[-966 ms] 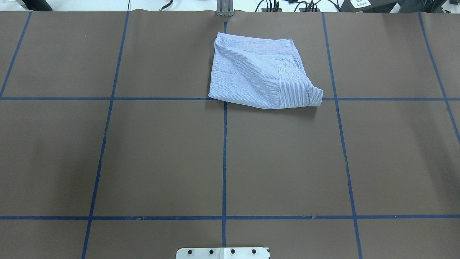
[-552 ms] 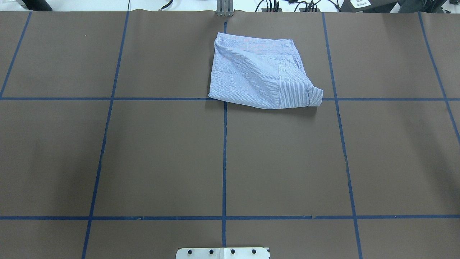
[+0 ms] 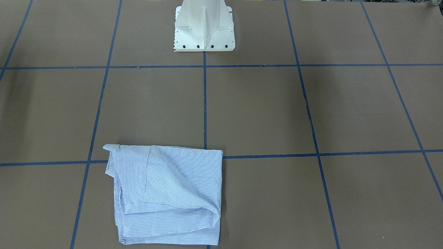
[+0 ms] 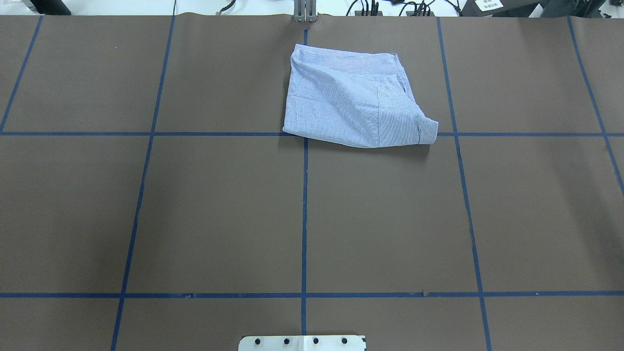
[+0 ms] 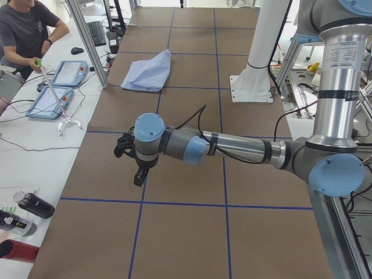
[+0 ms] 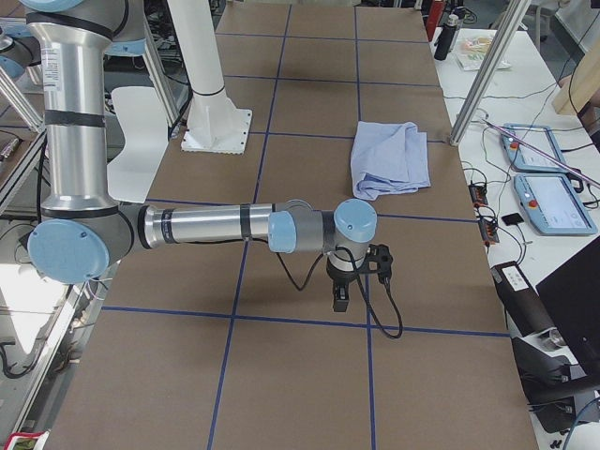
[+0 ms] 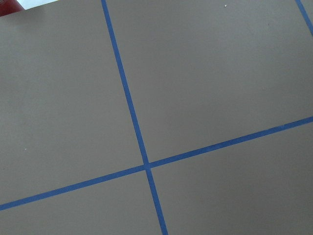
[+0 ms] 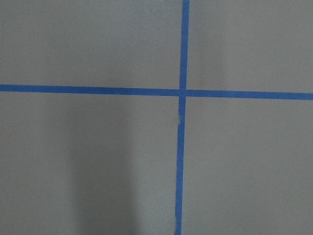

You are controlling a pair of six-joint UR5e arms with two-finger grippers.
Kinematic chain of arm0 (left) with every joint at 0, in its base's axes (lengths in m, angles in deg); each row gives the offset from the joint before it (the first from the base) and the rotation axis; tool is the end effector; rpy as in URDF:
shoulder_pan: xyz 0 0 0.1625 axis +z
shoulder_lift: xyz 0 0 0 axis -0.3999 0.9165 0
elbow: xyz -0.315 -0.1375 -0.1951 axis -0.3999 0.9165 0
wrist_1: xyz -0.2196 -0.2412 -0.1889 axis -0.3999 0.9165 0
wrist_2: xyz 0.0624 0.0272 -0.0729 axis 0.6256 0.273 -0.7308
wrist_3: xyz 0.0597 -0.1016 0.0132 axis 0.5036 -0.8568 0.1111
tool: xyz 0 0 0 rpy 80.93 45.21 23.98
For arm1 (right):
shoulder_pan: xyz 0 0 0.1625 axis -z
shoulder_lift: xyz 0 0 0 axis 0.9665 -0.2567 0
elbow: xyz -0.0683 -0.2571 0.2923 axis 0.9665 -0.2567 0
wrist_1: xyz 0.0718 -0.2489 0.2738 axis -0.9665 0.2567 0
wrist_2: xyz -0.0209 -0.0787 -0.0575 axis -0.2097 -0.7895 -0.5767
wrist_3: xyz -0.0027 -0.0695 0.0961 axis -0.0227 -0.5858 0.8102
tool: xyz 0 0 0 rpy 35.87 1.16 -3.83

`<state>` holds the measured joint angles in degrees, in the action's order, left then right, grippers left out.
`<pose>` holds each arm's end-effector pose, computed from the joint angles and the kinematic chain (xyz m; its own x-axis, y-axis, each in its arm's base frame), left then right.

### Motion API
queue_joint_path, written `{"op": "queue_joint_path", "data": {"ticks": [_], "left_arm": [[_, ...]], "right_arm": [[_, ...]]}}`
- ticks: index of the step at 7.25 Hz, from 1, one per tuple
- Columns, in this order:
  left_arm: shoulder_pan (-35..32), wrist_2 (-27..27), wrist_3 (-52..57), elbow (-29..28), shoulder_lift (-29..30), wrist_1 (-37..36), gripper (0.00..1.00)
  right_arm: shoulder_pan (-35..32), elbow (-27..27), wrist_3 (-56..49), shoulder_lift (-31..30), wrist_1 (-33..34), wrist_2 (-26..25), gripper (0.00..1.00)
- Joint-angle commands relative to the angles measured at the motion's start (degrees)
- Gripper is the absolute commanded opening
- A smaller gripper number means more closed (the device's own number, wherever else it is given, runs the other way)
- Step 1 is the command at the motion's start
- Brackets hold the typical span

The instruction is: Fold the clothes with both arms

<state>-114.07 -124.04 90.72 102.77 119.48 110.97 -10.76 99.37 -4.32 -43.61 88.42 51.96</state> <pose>-0.0559 -0.4695 0.5438 0.7282 0.2712 -0.6294 -0.0235 0.9277 0.3725 0.0179 -0.4481 0.6080 0.7114 -0.0126 0.7027 0.0221 0.9997 -0.0044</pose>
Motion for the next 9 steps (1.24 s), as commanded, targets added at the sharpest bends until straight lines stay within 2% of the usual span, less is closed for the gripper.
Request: {"op": "queue_joint_path", "data": {"ticks": [1, 4, 9], "left_arm": [[0.14, -0.1, -0.11, 0.67, 0.27, -0.12, 0.99], [0.41, -0.1, 0.32, 0.76, -1.47, 0.4, 0.99], [0.41, -0.63, 0.06, 2.77, -1.39, -0.03, 0.99]], "right_arm": [[-0.43, -2.06, 0.29, -0.28, -0.31, 3.23, 1.0], [-0.78, 0.38, 0.21, -1.94, -2.5, -0.63, 1.0], [-0.86, 2.67, 0.3, -2.82, -2.59, 0.07, 1.0]]}}
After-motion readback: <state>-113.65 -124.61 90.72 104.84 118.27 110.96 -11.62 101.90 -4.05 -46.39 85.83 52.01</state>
